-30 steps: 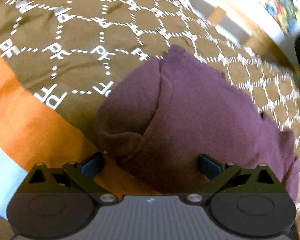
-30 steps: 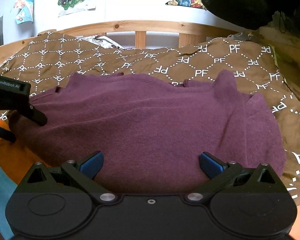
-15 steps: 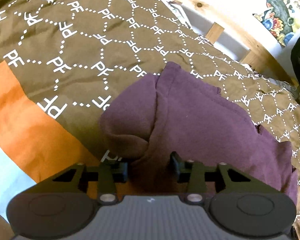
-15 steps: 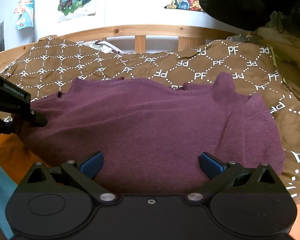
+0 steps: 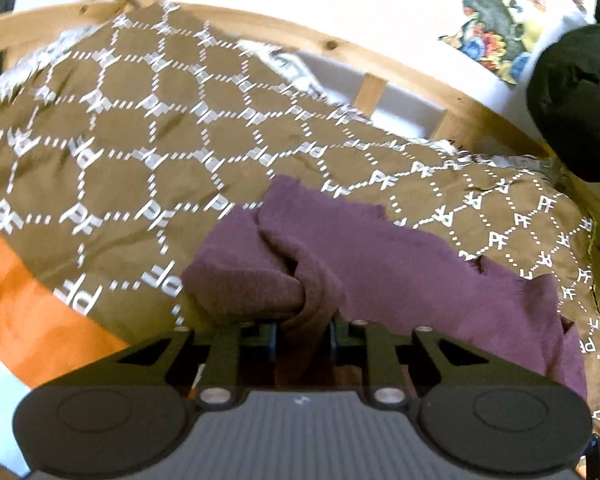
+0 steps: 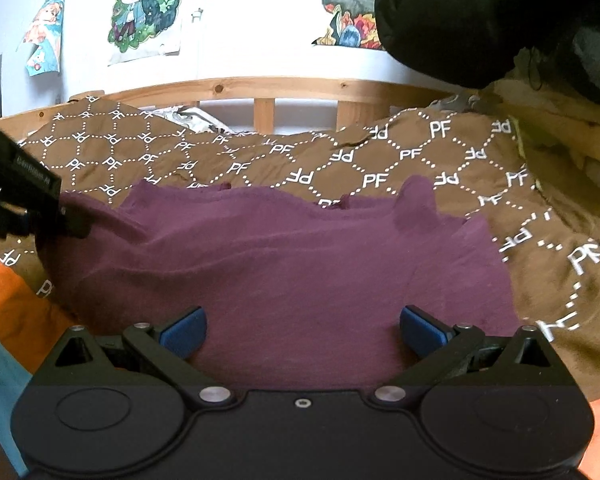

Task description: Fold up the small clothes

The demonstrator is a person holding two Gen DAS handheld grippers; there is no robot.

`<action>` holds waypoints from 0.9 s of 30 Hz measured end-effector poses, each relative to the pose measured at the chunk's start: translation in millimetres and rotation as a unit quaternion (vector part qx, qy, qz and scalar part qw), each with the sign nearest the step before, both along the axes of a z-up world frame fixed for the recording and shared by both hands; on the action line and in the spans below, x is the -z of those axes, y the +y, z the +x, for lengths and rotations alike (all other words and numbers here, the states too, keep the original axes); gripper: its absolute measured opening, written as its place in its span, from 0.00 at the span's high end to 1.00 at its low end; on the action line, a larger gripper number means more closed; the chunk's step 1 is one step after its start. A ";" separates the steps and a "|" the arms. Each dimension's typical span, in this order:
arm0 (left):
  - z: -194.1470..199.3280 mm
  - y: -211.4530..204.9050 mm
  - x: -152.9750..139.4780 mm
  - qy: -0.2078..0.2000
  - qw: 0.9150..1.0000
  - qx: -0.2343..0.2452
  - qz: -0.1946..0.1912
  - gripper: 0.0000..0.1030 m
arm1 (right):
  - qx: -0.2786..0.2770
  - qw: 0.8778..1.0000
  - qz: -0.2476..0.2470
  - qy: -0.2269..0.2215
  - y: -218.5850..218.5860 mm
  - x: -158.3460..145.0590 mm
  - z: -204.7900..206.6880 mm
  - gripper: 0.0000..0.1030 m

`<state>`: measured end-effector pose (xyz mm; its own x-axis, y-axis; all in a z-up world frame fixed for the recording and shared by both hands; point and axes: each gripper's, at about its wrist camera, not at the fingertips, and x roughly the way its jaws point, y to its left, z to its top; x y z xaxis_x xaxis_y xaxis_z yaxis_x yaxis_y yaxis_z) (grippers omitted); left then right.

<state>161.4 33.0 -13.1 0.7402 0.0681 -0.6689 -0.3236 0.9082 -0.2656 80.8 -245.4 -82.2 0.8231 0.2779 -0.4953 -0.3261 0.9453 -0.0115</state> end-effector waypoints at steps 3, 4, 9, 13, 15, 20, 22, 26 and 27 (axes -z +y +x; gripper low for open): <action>7.9 -7.6 -10.7 -0.005 1.000 0.012 0.012 0.77 | 0.005 1.000 -0.007 -0.010 -5.5 -5.8 -1.2 0.00; 10.5 -9.5 -14.0 -0.005 1.000 0.014 0.015 0.77 | 0.009 1.000 -0.009 -0.013 -7.5 -8.2 -0.4 0.00; 17.0 -24.0 -24.3 -0.008 0.999 0.030 0.042 0.78 | 0.039 0.999 -0.001 -0.029 -28.6 -22.8 3.6 0.00; 22.3 -42.4 -34.5 -0.028 0.994 0.081 0.073 0.79 | 0.051 0.998 -0.005 -0.032 -43.3 -28.7 10.3 0.00; 26.1 -55.6 -41.7 -0.039 0.988 0.118 0.088 0.79 | 0.063 0.997 -0.010 -0.035 -52.9 -32.4 15.6 0.00; 30.0 -106.0 -56.0 -0.066 0.961 0.234 0.136 0.79 | 0.109 0.992 -0.022 -0.058 -85.6 -44.2 28.3 0.00; 29.5 -130.9 -54.9 -0.064 0.945 0.286 0.148 0.79 | 0.132 0.989 -0.019 -0.059 -100.3 -47.4 33.6 0.01; 19.0 -170.0 -42.5 -0.052 0.912 0.374 0.161 0.78 | 0.167 0.984 -0.023 -0.063 -127.9 -50.1 41.2 0.00; 16.1 -178.2 -37.7 -0.046 0.905 0.390 0.167 0.78 | 0.175 0.982 -0.027 -0.065 -132.5 -50.7 42.3 0.01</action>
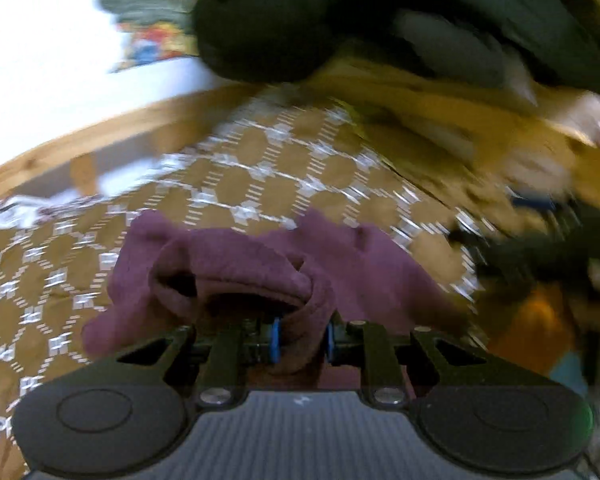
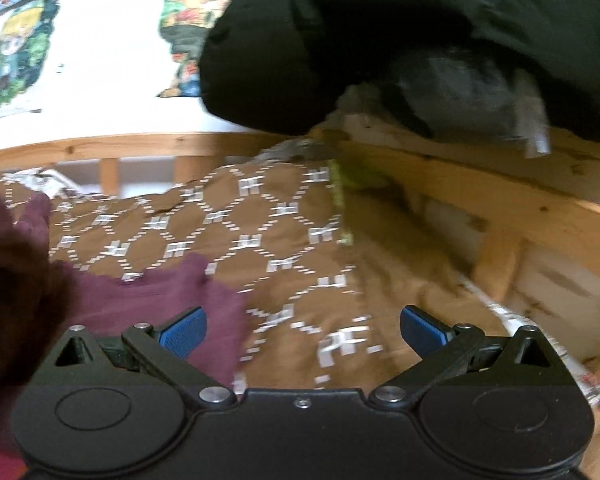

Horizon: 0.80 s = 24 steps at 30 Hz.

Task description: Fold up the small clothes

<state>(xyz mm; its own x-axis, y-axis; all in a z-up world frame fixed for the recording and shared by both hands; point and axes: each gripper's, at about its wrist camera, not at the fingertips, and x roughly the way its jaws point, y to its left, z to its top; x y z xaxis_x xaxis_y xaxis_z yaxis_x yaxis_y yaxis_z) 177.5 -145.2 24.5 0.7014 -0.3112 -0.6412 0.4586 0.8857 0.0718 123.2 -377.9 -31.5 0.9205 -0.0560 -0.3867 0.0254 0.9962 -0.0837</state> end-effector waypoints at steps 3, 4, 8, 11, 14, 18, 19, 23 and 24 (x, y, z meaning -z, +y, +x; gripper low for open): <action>-11.7 -16.4 15.8 0.014 0.999 0.026 0.025 0.77 | 0.024 1.000 0.002 -0.003 -16.3 -2.0 2.8 0.01; -14.6 -20.0 20.7 0.019 0.999 0.031 0.033 0.77 | 0.032 0.999 0.006 -0.005 -21.7 -2.8 3.8 0.01; -18.9 -23.1 29.0 0.032 0.999 0.026 0.035 0.68 | 0.042 0.999 0.024 -0.002 -32.9 -4.3 5.5 0.01; -20.6 -11.3 26.7 0.055 0.998 0.016 -0.019 0.43 | 0.036 0.999 0.023 0.001 -31.8 -3.3 7.7 0.01; -18.7 5.4 24.9 0.077 0.995 0.004 -0.061 0.38 | 0.025 0.999 0.020 0.005 -26.3 -1.1 8.5 0.01; -31.6 25.3 18.4 0.077 0.993 0.002 -0.089 0.18 | 0.010 1.000 0.018 0.013 -18.0 1.9 8.3 0.01; -34.1 27.8 16.6 0.075 0.993 0.001 -0.092 0.16 | 0.007 1.000 0.016 0.014 -16.3 2.9 8.2 0.01; -49.2 45.7 10.9 0.074 0.993 -0.025 -0.088 0.08 | -0.008 1.000 0.011 0.024 -8.8 8.2 10.9 0.01; -52.0 50.9 10.1 0.076 0.993 -0.031 -0.088 0.07 | -0.011 1.000 0.012 0.026 -6.9 9.3 11.1 0.01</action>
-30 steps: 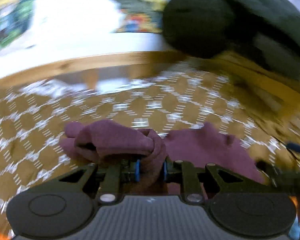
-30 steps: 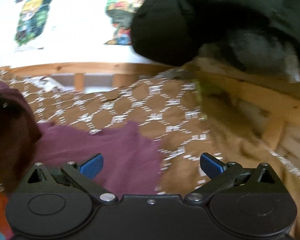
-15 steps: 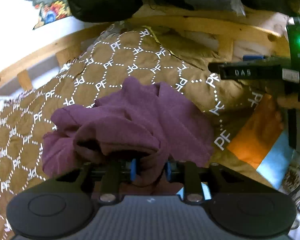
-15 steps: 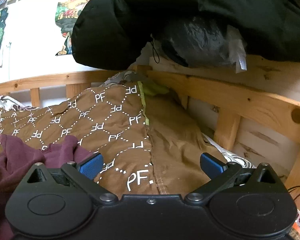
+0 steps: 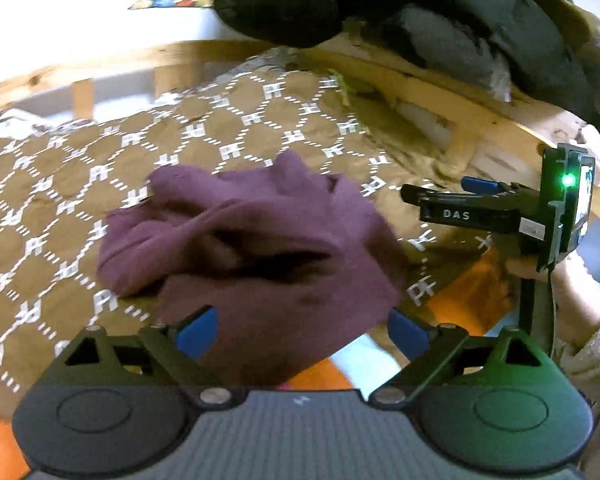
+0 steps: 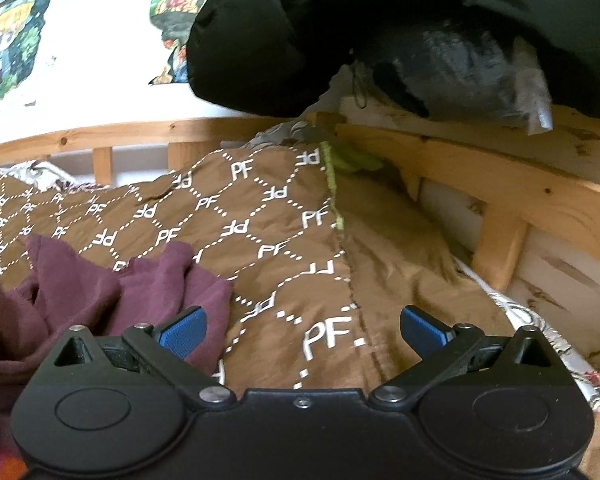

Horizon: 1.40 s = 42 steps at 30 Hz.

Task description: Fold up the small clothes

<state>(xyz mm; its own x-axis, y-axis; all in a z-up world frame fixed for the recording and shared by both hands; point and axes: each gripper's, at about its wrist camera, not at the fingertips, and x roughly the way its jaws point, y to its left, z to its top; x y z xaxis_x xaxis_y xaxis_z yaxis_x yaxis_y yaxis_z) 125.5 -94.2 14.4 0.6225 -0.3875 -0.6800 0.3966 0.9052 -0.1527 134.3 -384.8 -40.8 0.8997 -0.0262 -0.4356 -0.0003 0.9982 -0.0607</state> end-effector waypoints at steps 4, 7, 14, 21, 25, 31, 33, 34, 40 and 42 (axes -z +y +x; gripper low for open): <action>-5.9 20.3 -1.1 -0.001 1.000 -0.024 0.000 0.03 | -0.022 0.999 0.023 0.004 8.2 -1.2 -3.1 0.00; -3.0 28.5 4.9 0.004 0.998 -0.051 0.028 0.02 | -0.064 0.996 0.056 0.003 19.3 -13.0 -3.6 0.01; 5.5 38.2 27.3 0.055 0.995 -0.077 0.039 0.02 | -0.257 0.965 0.043 0.038 84.0 -54.0 21.5 0.01; -1.5 38.8 30.4 0.054 0.995 -0.080 0.035 0.01 | -0.370 0.927 -0.012 0.063 154.8 -70.8 52.7 0.22; -2.5 34.5 28.6 0.052 0.995 -0.078 0.036 0.01 | -0.398 0.911 -0.035 0.104 185.0 -70.6 64.0 0.35; -0.1 28.4 30.5 0.057 0.995 -0.071 0.039 0.01 | -0.427 0.882 -0.078 0.184 209.6 -51.0 73.6 0.43; -1.0 26.4 29.9 0.054 0.995 -0.068 0.042 0.01 | -0.428 0.878 -0.086 0.197 212.3 -43.4 74.4 0.51; -1.6 25.8 29.6 0.053 0.995 -0.068 0.044 0.01 | -0.427 0.877 -0.091 0.198 212.1 -40.5 74.2 0.56; -0.7 26.5 29.9 0.054 0.995 -0.073 0.046 0.01 | -0.405 0.895 -0.079 0.170 188.3 -43.8 65.9 0.85; -0.8 25.9 29.6 0.054 0.995 -0.071 0.047 0.01 | -0.386 0.908 -0.058 0.151 173.2 -47.2 62.4 0.88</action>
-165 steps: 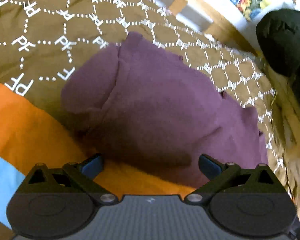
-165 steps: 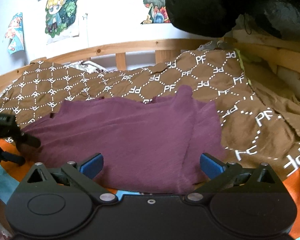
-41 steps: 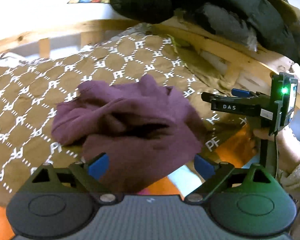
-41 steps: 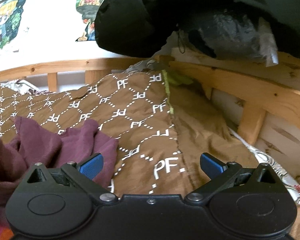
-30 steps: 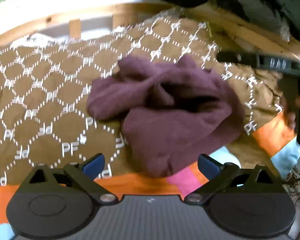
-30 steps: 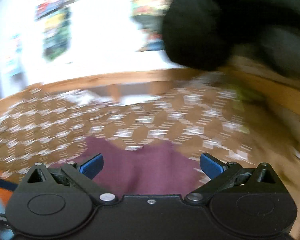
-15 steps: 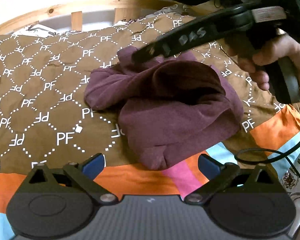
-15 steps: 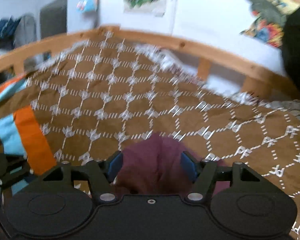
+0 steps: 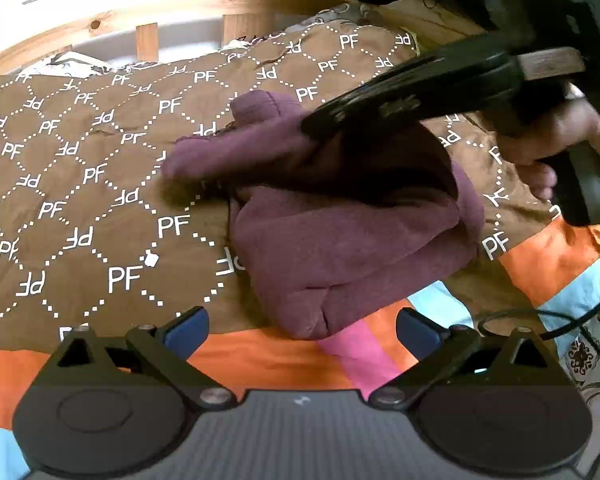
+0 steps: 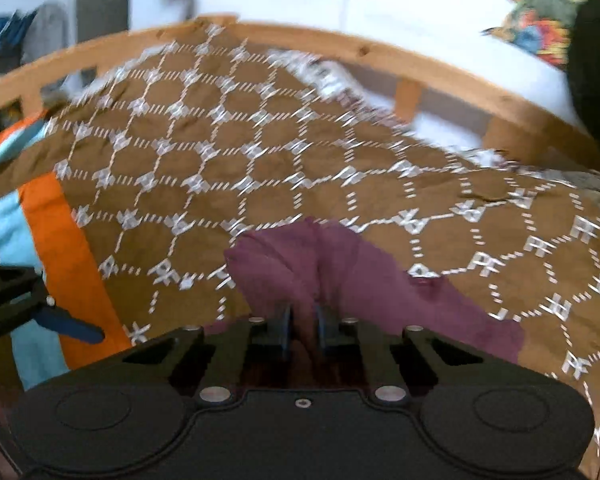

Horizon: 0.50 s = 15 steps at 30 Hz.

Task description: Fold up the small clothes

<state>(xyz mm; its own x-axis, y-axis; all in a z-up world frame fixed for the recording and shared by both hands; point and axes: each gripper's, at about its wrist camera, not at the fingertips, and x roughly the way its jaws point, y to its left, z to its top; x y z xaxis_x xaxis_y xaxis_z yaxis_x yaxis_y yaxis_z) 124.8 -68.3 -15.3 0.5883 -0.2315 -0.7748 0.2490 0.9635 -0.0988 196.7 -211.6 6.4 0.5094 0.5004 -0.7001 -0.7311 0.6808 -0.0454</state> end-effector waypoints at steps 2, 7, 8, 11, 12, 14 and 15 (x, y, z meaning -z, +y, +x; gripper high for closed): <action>-0.5 -0.7 -1.2 -0.003 1.000 0.001 0.003 0.01 | 0.037 0.999 0.031 -0.009 -18.5 -3.9 -4.1 0.92; -1.4 -1.9 -3.8 -0.010 1.000 0.004 0.005 0.01 | 0.152 0.982 0.111 0.008 -74.7 2.7 -6.1 0.96; -1.4 -2.4 -4.0 -0.010 1.000 0.006 0.006 0.01 | 0.170 0.978 0.120 0.016 -84.9 7.7 -5.7 0.96; -1.9 -5.5 -4.3 -0.012 1.000 0.011 0.013 0.01 | 0.207 0.967 0.141 0.048 -109.3 25.0 -5.5 0.97; -2.1 -6.6 -4.5 -0.013 1.000 0.013 0.016 0.01 | 0.217 0.963 0.149 0.056 -115.9 30.0 -6.0 0.97; -2.4 -9.8 -5.4 -0.017 0.999 0.017 0.026 0.01 | 0.238 0.956 0.159 0.062 -124.8 38.9 -9.6 1.00; -3.5 -10.9 -5.7 -0.019 0.999 0.020 0.030 0.01 | 0.249 0.952 0.165 0.063 -129.6 43.3 -11.1 1.00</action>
